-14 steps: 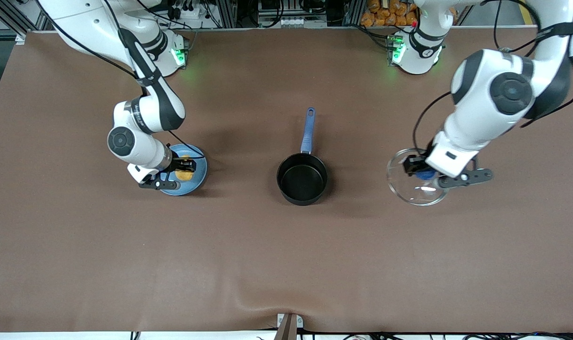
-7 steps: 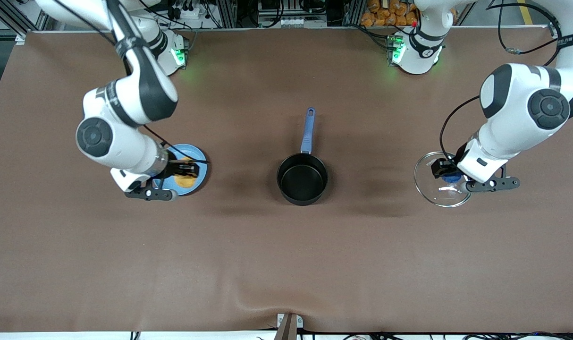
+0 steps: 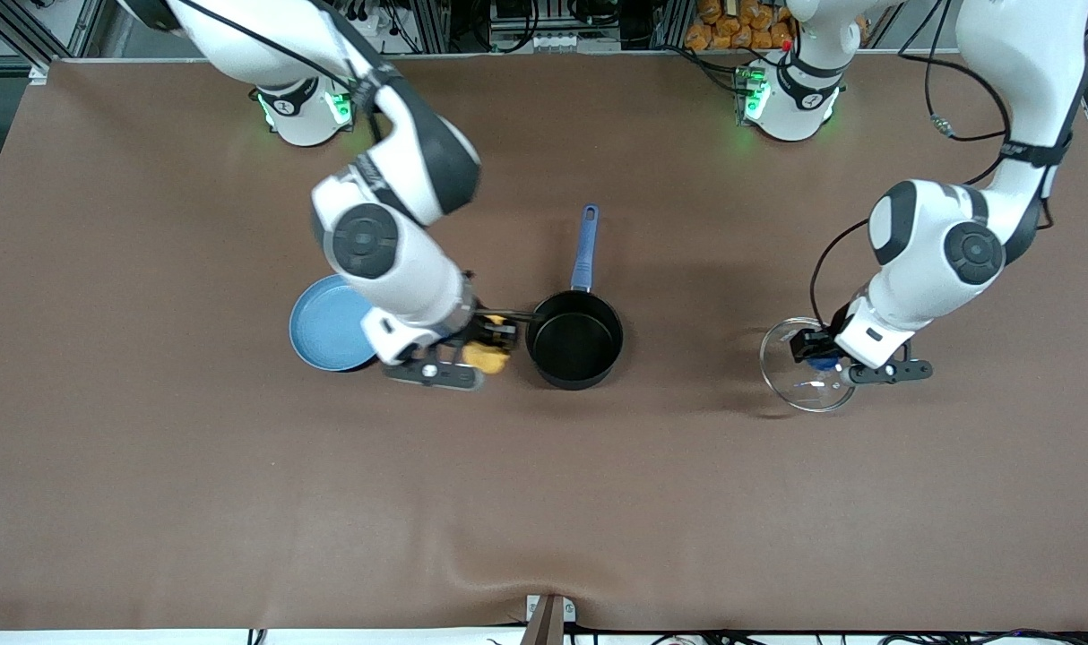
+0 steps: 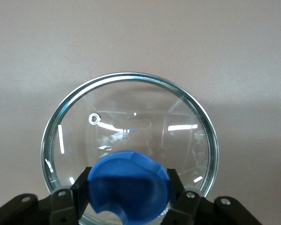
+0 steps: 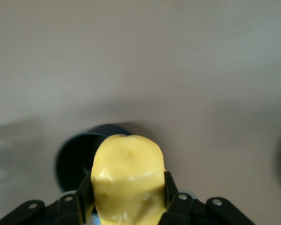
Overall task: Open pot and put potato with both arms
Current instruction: 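Carry the potato over the saucepan with the right gripper, then open the right gripper to drop the potato while the left gripper sets the lid down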
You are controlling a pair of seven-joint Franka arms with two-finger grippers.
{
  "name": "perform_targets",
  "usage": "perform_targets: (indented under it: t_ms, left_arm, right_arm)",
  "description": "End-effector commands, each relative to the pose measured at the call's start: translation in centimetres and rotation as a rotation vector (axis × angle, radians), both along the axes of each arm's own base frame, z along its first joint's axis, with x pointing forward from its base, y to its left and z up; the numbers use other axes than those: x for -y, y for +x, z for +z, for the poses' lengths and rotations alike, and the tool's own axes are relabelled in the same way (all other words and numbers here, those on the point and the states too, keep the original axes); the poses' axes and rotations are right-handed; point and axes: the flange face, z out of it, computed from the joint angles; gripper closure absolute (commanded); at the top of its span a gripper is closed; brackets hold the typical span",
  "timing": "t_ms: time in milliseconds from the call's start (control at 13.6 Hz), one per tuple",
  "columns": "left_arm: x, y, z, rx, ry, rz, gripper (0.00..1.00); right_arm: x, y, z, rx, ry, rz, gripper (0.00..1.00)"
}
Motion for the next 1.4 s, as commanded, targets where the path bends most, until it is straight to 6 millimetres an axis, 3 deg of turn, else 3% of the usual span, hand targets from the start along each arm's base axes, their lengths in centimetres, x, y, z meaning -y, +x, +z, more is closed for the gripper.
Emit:
perform_targets:
  t_ms: [0, 441, 662, 735, 809, 882, 956, 1103, 1324]
  left_arm:
    - [0.1, -0.3, -1.1, 0.036, -0.013, -0.007, 0.51]
    - [0.8, -0.4, -5.2, 0.040, 0.063, -0.024, 0.51]
    - [0.9, -0.5, -6.3, 0.033, 0.080, -0.026, 0.50]
    - [0.9, -0.5, -6.3, 0.035, 0.080, -0.027, 0.38]
    - [0.9, -0.3, -6.1, 0.041, 0.079, -0.026, 0.05]
    - [0.9, -0.2, -6.0, 0.042, 0.080, -0.024, 0.00]
    - [0.8, -0.1, -5.7, 0.048, 0.081, -0.021, 0.00]
    - [0.4, 0.5, -3.2, 0.083, 0.097, -0.011, 0.00]
    - [0.1, 1.2, 3.1, 0.088, 0.161, 0.031, 0.00]
  right_arm:
    - [-5.6, -0.8, -3.6, 0.021, 0.021, -0.026, 1.00]
    - [-11.0, -5.0, -11.2, -0.007, -0.015, 0.050, 1.00]
    - [-12.1, -6.2, -13.2, -0.008, -0.050, 0.068, 1.00]
    - [-12.6, -6.8, -14.3, -0.013, -0.061, 0.078, 1.00]
    - [-13.3, -7.4, -15.2, 0.007, -0.064, 0.091, 1.00]
    - [-13.4, -7.5, -15.7, 0.019, -0.068, 0.094, 1.00]
    - [-13.5, -7.6, -16.2, 0.017, -0.075, 0.098, 1.00]
    - [-13.4, -7.6, -17.3, 0.015, -0.088, 0.100, 1.00]
    - [-13.4, -8.0, -18.4, 0.015, -0.110, 0.110, 1.00]
